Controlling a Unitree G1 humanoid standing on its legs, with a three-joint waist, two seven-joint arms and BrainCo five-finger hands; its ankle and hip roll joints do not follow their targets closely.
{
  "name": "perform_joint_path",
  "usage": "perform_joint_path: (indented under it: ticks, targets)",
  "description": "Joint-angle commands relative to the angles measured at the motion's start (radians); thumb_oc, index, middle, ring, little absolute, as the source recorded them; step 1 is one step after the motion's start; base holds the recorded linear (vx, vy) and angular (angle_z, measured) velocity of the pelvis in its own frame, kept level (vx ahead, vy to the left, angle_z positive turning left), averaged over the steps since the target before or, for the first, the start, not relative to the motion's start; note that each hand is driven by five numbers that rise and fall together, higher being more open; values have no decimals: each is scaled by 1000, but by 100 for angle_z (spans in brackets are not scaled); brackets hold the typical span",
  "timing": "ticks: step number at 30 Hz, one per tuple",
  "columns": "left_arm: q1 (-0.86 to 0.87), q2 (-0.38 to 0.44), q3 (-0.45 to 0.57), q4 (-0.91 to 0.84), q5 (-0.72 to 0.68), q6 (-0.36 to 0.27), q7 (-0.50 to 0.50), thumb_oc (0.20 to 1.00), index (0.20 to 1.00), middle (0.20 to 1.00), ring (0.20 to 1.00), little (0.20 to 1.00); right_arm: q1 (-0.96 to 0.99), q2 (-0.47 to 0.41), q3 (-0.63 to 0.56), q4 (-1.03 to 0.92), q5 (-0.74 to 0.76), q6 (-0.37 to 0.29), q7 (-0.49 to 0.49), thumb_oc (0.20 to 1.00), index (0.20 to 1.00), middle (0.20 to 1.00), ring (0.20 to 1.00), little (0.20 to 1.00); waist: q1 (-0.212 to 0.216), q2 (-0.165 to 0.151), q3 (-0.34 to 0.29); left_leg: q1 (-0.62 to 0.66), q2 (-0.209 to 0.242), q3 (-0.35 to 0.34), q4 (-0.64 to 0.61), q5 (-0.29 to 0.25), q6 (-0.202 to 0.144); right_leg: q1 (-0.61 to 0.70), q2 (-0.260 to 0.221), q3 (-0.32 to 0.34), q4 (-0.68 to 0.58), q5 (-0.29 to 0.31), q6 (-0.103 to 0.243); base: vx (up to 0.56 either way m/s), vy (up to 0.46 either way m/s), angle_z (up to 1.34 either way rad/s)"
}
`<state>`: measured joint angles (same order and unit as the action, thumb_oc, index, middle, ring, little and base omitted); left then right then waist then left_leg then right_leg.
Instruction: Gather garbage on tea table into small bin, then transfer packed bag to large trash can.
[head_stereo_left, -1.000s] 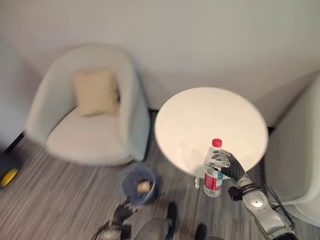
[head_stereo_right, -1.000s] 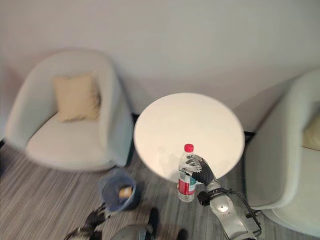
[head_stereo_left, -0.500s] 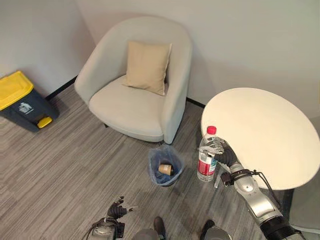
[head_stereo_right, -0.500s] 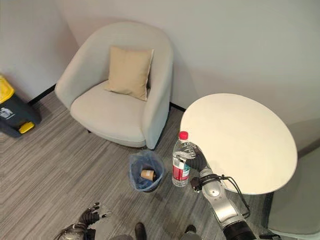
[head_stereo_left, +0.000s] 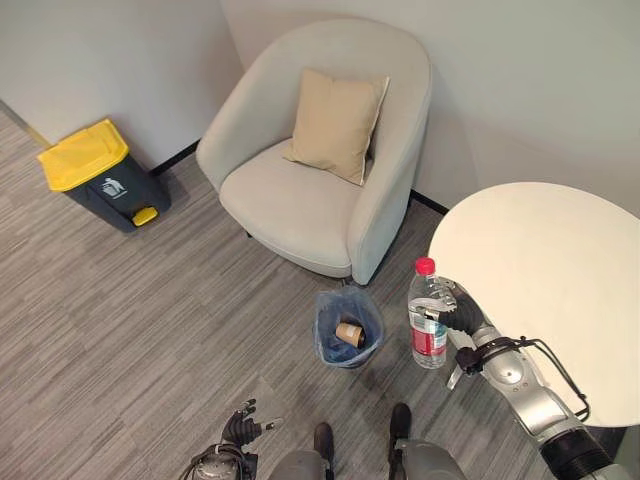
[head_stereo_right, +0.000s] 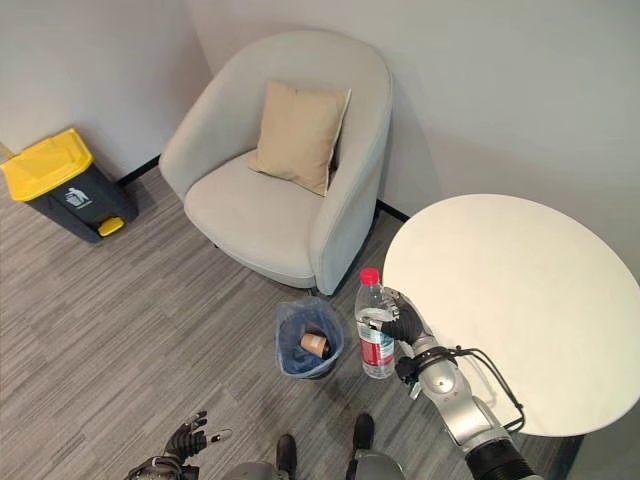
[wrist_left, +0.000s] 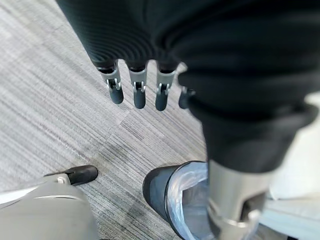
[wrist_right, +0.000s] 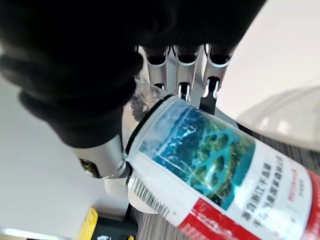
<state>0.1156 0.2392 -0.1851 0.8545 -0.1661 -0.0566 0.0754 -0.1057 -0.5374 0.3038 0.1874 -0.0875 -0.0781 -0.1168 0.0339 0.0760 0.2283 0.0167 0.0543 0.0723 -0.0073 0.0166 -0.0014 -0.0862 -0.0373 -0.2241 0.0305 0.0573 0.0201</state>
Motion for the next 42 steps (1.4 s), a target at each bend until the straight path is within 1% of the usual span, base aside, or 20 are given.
perform_joint_path:
  ticks: [1,4,5,6,7,10,12,13,15,16,19,26,29,30,31,32,33,34,38,42]
  targets:
    - [-8,51,17,3,45,-24,0,1000,1000,1000,1000,1000,-46,17,39,-77,-17,-50,10,200,200,200,200,200,10,-58,-16,-53,-84,-7,81,-103,-5,17,-43,36,16,-115,66,-60,-53,33]
    - [-50,54,-8,-12,25,-31,23,1000,1000,1000,1000,1000,-130,13,81,-61,-25,-52,-16,200,200,200,200,200,24,-53,49,-142,-80,-24,124,-87,-19,-37,-54,3,40,-118,56,-174,-46,22]
    - [-51,53,-7,-12,25,-31,23,1000,1000,1000,1000,1000,-132,14,81,-59,-25,-52,-17,200,200,200,200,200,23,-53,48,-146,-80,-25,127,-88,-19,-41,-54,2,42,-119,56,-161,-19,25]
    - [-67,57,-16,-24,12,-36,32,1000,1000,1000,1000,1000,-167,15,96,-55,-30,-53,-32,200,200,200,200,200,28,-50,68,-184,-80,-30,147,-84,-21,-77,-59,-7,66,-121,52,-224,-7,20]
    - [-95,61,-35,-41,-11,-45,52,1000,1000,1000,1000,1000,-240,21,118,-39,-35,-52,-60,200,200,200,200,200,39,-46,106,-263,-77,-42,192,-78,-23,-157,-74,-14,132,-125,41,-275,-1,25]
    - [-142,67,-66,-63,-54,-59,84,1000,1000,1000,1000,1000,-364,31,137,12,-44,-39,-132,200,200,200,200,200,62,-33,130,-434,-87,-58,295,-83,-18,-324,-101,-33,271,-167,20,-159,25,29]
    - [-157,67,-77,-67,-63,-62,92,1000,1000,1000,1000,1000,-392,36,135,24,-43,-38,-152,200,200,200,200,200,67,-28,139,-474,-90,-61,318,-85,-17,-367,-109,-39,306,-180,16,-62,36,42]
    - [-199,71,-105,-76,-88,-67,109,1000,1000,1000,1000,1000,-473,43,138,69,-43,-29,-208,200,200,200,200,200,80,-17,157,-597,-94,-70,411,-119,-19,-491,-135,-37,430,-237,12,-46,39,44]
    - [-212,79,-107,-85,-94,-71,115,1000,1000,1000,1000,1000,-508,35,138,86,-43,-25,-227,200,200,200,200,200,83,-15,158,-643,-97,-72,437,-123,-17,-532,-143,-34,460,-249,8,-48,47,33]
    - [-232,81,-120,-95,-103,-74,120,1000,1000,1000,1000,1000,-572,28,137,128,-43,-19,-257,200,200,200,200,200,90,-12,166,-720,-103,-77,483,-127,-11,-612,-154,-26,521,-265,2,-86,59,56]
    - [-284,93,-151,-102,-113,-77,128,1000,1000,1000,1000,1000,-697,21,135,246,-4,-8,-302,200,200,200,200,200,103,-5,182,-865,-117,-78,575,-143,0,-754,-181,-12,633,-293,-7,-54,42,26]
    - [-320,113,-190,-135,-128,-86,135,1000,1000,1000,1000,1000,-874,2,147,400,33,4,-357,200,200,200,200,200,127,3,174,-1057,-145,-88,686,-169,20,-953,-218,20,782,-346,-25,28,24,17]
    - [-325,124,-213,-150,-141,-91,143,1000,1000,1000,1000,1000,-985,-24,179,522,64,13,-380,200,200,200,200,200,148,7,169,-1172,-165,-100,765,-183,29,-1057,-247,38,866,-376,-41,55,-22,22]
    - [-331,129,-234,-163,-141,-94,149,1000,1000,1000,1000,1000,-1034,-55,204,611,86,19,-387,200,200,200,200,200,155,9,164,-1223,-178,-111,791,-185,28,-1107,-260,43,902,-387,-47,47,-34,31]
    - [-331,129,-234,-163,-141,-94,149,1000,1000,1000,1000,1000,-1034,-55,205,611,86,19,-387,200,200,200,200,200,155,8,163,-1224,-178,-110,791,-185,28,-1107,-260,43,902,-387,-47,32,-38,27]
    - [-332,129,-236,-168,-143,-95,147,1000,1000,1000,1000,1000,-1041,-60,209,629,89,21,-386,256,256,256,256,256,155,8,162,-1232,-181,-112,796,-185,28,-1113,-261,43,905,-388,-47,1,-19,22]
    - [-338,128,-240,-169,-145,-95,147,1000,1000,1000,1000,1000,-1040,-64,210,640,93,22,-387,592,592,592,592,592,155,6,161,-1239,-183,-113,798,-184,26,-1119,-264,41,910,-391,-49,5,-34,15]
    - [-340,127,-241,-171,-144,-95,148,1000,1000,1000,1000,1000,-1034,-66,209,647,96,23,-386,1000,1000,1000,1000,1000,151,5,159,-1245,-184,-116,802,-185,26,-1126,-266,41,915,-391,-49,3,-33,6]
    - [-339,118,-231,-181,-133,-89,149,1000,1000,1000,1000,1000,-979,-57,225,629,61,29,-383,1000,1000,1000,1000,1000,142,-7,144,-1258,-181,-115,794,-183,23,-1136,-254,37,906,-383,-49,-2,-9,2]
    - [-340,103,-212,-175,-119,-86,154,1000,1000,1000,1000,1000,-914,-56,256,545,-53,36,-377,1000,1000,1000,1000,1000,126,-13,136,-1240,-171,-110,767,-180,25,-1124,-242,38,880,-366,-39,-15,-10,-11]
